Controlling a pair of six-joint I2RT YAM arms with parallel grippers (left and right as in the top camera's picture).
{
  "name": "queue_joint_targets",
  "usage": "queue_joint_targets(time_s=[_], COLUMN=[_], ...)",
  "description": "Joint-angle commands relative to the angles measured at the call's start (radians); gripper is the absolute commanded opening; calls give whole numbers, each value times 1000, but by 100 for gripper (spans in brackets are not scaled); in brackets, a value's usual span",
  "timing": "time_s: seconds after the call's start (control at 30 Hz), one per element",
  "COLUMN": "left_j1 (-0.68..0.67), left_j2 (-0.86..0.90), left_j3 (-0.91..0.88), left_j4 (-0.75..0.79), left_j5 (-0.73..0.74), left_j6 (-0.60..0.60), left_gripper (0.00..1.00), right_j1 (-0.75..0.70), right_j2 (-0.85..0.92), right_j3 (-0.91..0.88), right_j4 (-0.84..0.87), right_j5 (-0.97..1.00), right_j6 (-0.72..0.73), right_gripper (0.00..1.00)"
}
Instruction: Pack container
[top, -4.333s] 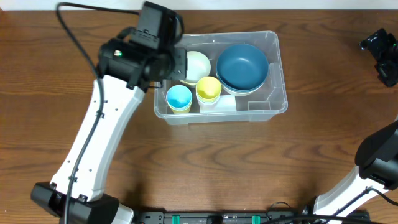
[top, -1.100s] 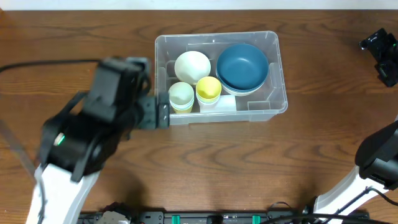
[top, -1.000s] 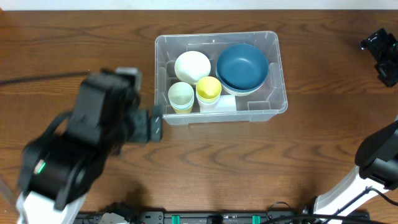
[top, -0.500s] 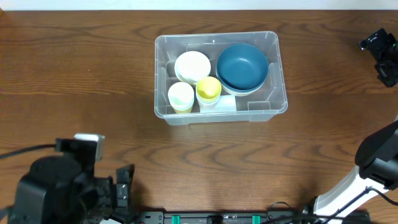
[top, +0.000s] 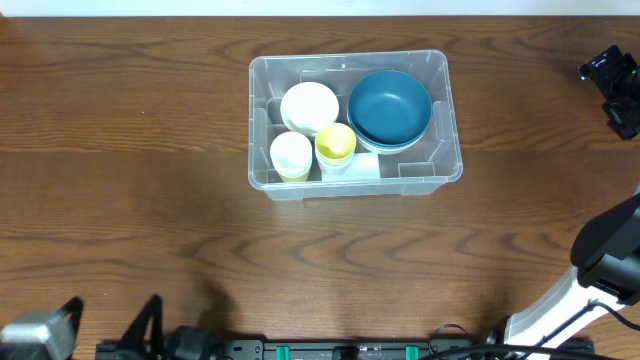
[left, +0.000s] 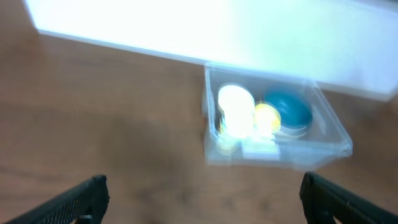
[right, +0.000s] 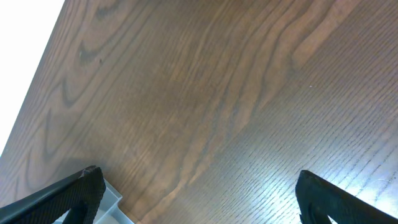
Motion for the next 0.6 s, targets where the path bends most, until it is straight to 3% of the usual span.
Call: queue_joint_targets(time_s=[0.0,0.17,0.43,0.57], left_j1=[115,216,269,286], left_j2=[-56,-160,-323,-359], left_j3=[-82,-274,-686,-858], left_j4=[79,287,810,1045], left_j5=[-15,63,171,252], left_j6=[10,10,18,80], left_gripper=[98,98,98,98], right_j1=[3,3,3,3], right_j2=[-1,-1,-1,-1], right_j3=[3,3,3,3], right_j4=[-1,-1,-1,-1], right_j5=[0,0,0,0], right_j6=[8,8,8,8], right_gripper=[99,99,99,99])
